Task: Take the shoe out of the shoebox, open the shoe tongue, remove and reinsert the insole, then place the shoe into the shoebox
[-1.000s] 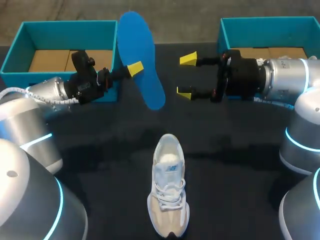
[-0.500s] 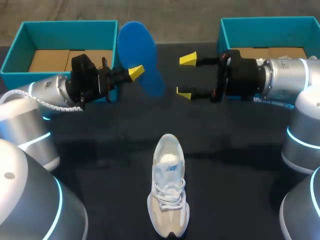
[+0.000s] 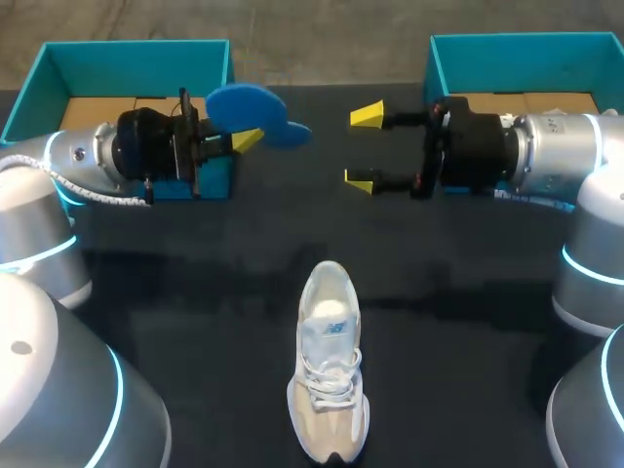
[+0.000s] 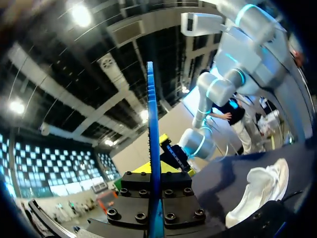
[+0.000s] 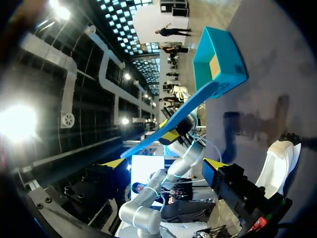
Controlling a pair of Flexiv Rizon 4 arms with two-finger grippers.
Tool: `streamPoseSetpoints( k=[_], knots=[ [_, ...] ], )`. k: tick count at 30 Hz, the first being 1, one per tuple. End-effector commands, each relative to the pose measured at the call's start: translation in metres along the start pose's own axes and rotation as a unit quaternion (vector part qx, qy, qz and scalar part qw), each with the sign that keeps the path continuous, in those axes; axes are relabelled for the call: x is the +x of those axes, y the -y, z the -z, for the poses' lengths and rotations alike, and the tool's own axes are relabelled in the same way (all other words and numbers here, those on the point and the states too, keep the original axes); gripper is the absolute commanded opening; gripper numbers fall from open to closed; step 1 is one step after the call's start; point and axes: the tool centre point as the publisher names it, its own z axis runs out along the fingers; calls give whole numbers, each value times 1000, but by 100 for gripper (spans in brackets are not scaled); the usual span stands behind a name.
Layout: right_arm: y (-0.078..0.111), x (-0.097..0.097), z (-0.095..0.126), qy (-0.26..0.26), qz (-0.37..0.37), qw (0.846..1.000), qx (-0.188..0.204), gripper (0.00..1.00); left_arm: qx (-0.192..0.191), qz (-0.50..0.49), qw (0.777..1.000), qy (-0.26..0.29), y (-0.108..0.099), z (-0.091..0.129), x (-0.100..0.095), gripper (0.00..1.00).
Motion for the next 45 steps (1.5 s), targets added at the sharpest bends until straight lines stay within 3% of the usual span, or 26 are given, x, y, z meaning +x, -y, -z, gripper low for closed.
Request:
streamPoseSetpoints(
  k=[1, 4, 6, 20, 37, 45],
  knots=[
    [0, -1, -3, 0, 0, 1000, -1, 100, 20, -173, 979, -105, -9, 0, -4, 0],
    [0, -1, -3, 0, 0, 1000, -1, 100, 8, -215, 968, -127, -12, -3, -3, 0],
    [0, -1, -3, 0, 0, 1000, -1, 100, -19, -250, 958, -142, -17, -5, 2, 0],
    [0, -1, -3, 0, 0, 1000, -1, 100, -19, -250, 958, -142, -17, -5, 2, 0],
    [0, -1, -3, 0, 0, 1000, -1, 100, -24, -398, 902, -166, -18, -17, 7, 0],
    [-1, 0, -5, -1, 5, 1000, 2, 100, -55, -430, 887, -160, -23, -21, 6, 0]
  ],
)
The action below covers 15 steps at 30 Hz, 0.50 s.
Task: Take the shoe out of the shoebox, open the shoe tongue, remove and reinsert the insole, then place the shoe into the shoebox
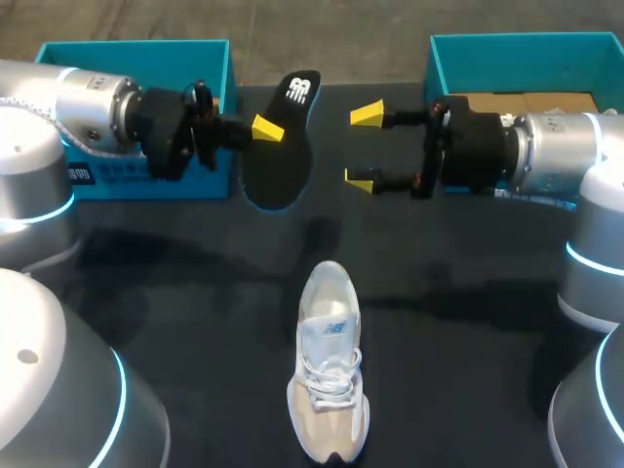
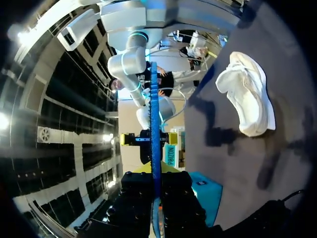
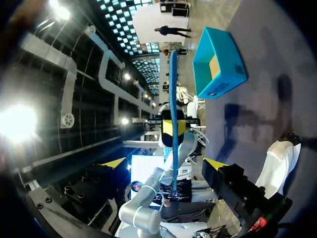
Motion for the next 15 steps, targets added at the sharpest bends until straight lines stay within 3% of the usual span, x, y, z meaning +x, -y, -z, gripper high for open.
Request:
streamPoseSetpoints(
  k=[1, 15],
  knots=[
    [-1, -1, -6, 5, 10, 1000, -3, 100, -17, 1, 1000, 7, 7, -3, 0, 0],
    [-2, -10, -27, 39, 34, 998, 39, 100, -27, -14, 1000, -4, 6, -6, 9, 0]
  ],
)
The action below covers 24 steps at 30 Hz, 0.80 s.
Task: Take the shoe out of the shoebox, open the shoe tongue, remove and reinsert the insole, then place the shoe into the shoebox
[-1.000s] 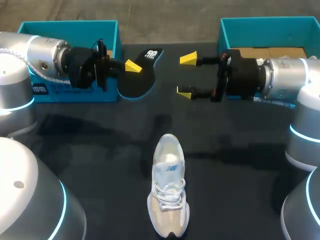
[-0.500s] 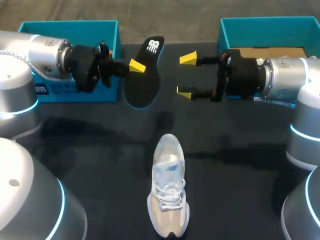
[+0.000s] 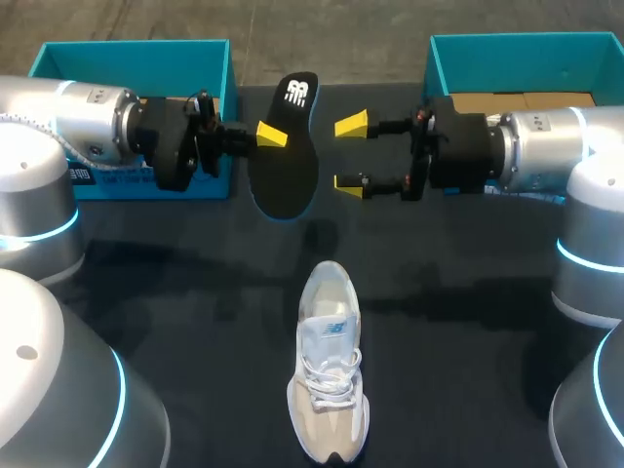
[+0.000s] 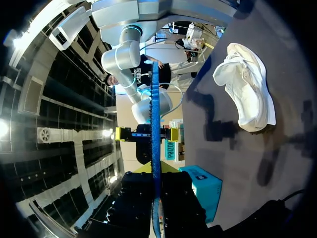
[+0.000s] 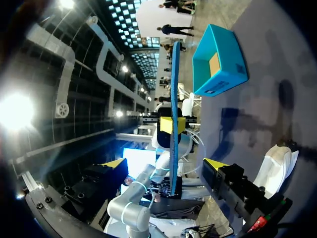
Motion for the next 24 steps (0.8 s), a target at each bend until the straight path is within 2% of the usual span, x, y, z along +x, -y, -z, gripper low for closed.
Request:
streamPoseSetpoints(
  k=[1, 3, 4, 8, 14, 15, 17, 18, 24],
  knots=[
    [-10, 0, -9, 9, -1, 1000, 15, 100, -2, -3, 1000, -2, 0, -2, 1, 0],
    [-11, -6, -15, 13, -3, 1000, 16, 100, -10, -9, 1000, -8, -3, -6, 3, 0],
    [-11, -8, -17, 13, -4, 1000, 17, 97, -8, -6, 1000, -6, -3, -7, 3, 0],
    [-10, -12, -22, 16, -8, 1000, 25, 75, -12, -9, 1000, -6, -7, -9, 4, 0],
    [-10, -18, -25, 27, -16, 999, 30, 75, -13, -16, 1000, -7, -11, -13, 3, 0],
    [-9, -18, -27, 27, -16, 999, 30, 73, -14, -17, 1000, -7, -11, -14, 4, 0],
    [-9, -18, -28, 30, -16, 999, 32, 63, -13, -16, 1000, -6, -12, -16, 4, 0],
    [-9, -18, -29, 30, -15, 999, 33, 62, -14, -16, 1000, -6, -13, -16, 4, 0],
    [-8, -19, -33, 32, -5, 999, 35, 61, -18, -16, 1000, -5, -18, -18, 6, 0]
  ],
)
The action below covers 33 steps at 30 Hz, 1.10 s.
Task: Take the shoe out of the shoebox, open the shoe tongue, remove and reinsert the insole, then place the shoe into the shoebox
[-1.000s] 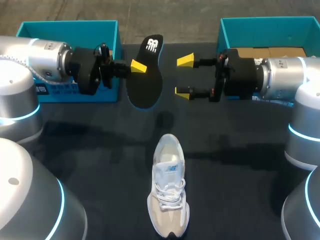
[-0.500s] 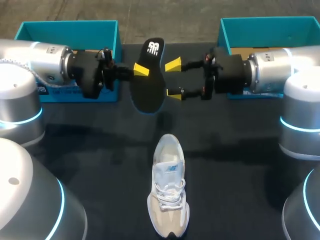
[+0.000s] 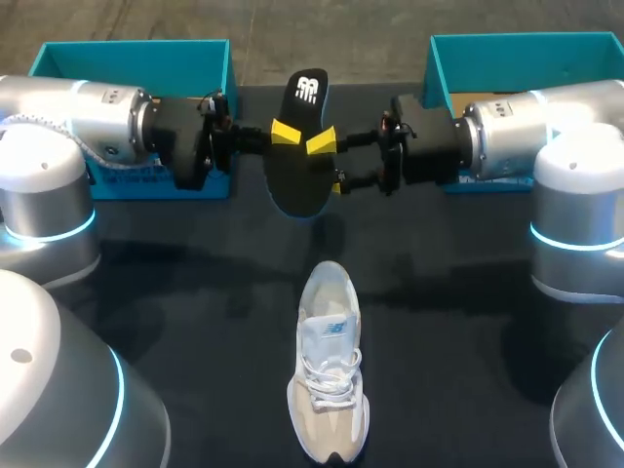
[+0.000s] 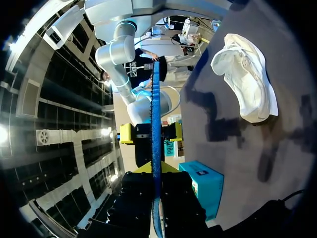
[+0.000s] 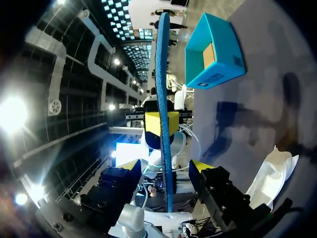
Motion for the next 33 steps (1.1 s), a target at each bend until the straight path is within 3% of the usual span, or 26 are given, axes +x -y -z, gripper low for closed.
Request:
streamPoseSetpoints(
  k=[1, 5, 15, 33],
  knots=[
    [-1, 0, -5, 2, 4, 1000, 0, 60, 0, 0, 1000, 1, -3, -4, 3, 0],
    [-1, 1, -8, 8, 9, 1000, 5, 50, 0, 0, 1000, -1, -3, -5, 3, 0],
    [-6, 1, -9, 18, 14, 1000, 7, 46, 2, 0, 1000, -2, -3, -5, 3, 0],
    [-10, -6, -9, 14, 8, 1000, 2, 23, -2, -4, 1000, -1, -5, -3, 4, 0]
  ],
)
